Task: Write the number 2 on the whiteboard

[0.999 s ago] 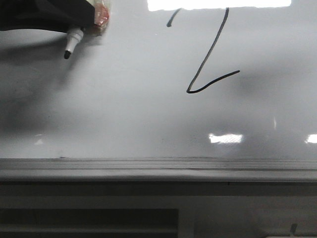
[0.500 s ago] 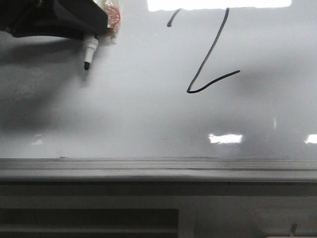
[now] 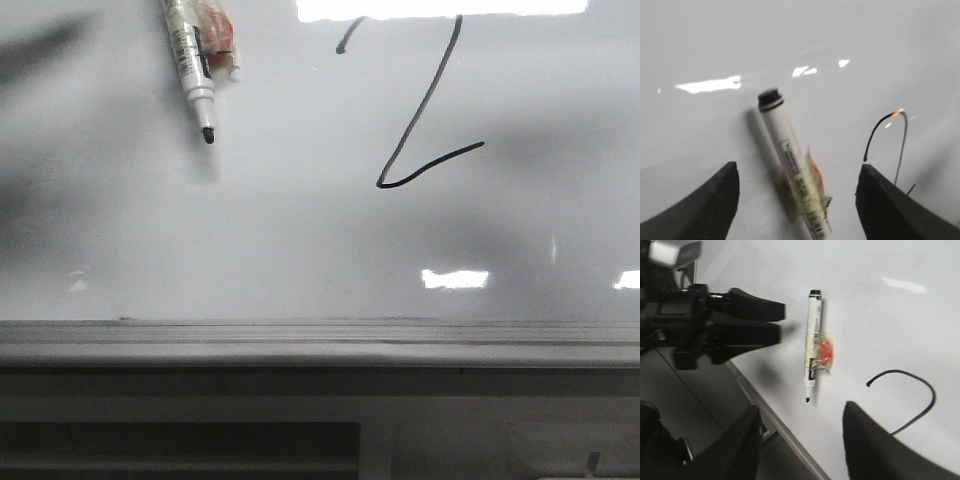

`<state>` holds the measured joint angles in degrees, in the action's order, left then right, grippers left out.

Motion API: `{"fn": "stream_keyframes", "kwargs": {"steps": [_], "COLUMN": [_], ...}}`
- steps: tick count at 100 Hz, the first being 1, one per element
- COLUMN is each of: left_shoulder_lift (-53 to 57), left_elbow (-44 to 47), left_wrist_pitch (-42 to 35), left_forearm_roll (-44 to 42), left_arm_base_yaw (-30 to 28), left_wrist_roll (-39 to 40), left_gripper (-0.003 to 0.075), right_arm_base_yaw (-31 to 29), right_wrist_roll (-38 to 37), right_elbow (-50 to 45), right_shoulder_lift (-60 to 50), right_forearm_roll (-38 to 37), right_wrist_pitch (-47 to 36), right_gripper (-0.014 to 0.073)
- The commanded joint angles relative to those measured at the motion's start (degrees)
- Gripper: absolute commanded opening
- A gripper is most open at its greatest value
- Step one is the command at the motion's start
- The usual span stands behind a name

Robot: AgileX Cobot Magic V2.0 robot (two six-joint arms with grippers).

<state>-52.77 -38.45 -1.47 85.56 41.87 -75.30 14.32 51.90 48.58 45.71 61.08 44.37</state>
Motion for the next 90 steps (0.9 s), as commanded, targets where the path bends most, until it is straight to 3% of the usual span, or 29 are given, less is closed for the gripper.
{"fn": "stream_keyframes", "kwargs": {"steps": [1, 11, 20, 24, 44, 67, 90], "left_shoulder_lift": [5.52, 11.09, 15.81, 17.92, 28.38, 42.23, 50.54], "left_elbow": [-0.82, 0.65, 2.84, 4.01, 11.45, 19.54, 22.71], "left_wrist_pitch": [0.01, 0.27, 1.47, 2.48, 7.78, 7.78, 7.40], "left_forearm_roll": [-4.32, -6.91, -8.66, -9.26, -9.61, -9.22, -8.59], "left_arm_base_yaw": [-0.07, -0.07, -0.07, -0.07, -0.07, -0.07, -0.07], "left_wrist_roll": [0.14, 0.14, 0.14, 0.14, 0.14, 0.01, 0.12], "left_gripper": [0.0415, 0.0295, 0.0099, -0.0024, -0.0020, -0.0020, -0.0020], "right_arm_base_yaw": [-1.66, -2.41, -2.41, -2.41, -2.41, -2.41, -2.41], "right_wrist_roll": [-1.65, -1.77, -1.77, -1.55, 1.80, 1.80, 1.80], "right_elbow": [1.44, 0.34, -2.71, -4.72, -17.37, -30.06, -36.35], "right_shoulder_lift": [-1.94, -4.98, -9.36, -11.91, -26.66, -42.01, -46.92], "right_forearm_roll": [1.44, 0.37, -0.18, -0.46, -1.13, -1.13, -1.13], "right_wrist_pitch": [-4.16, -8.36, -13.35, -15.42, -20.71, -21.63, -22.12], "right_gripper": [0.0197, -0.0070, -0.0046, -0.0046, -0.0047, -0.0047, -0.0047]}}
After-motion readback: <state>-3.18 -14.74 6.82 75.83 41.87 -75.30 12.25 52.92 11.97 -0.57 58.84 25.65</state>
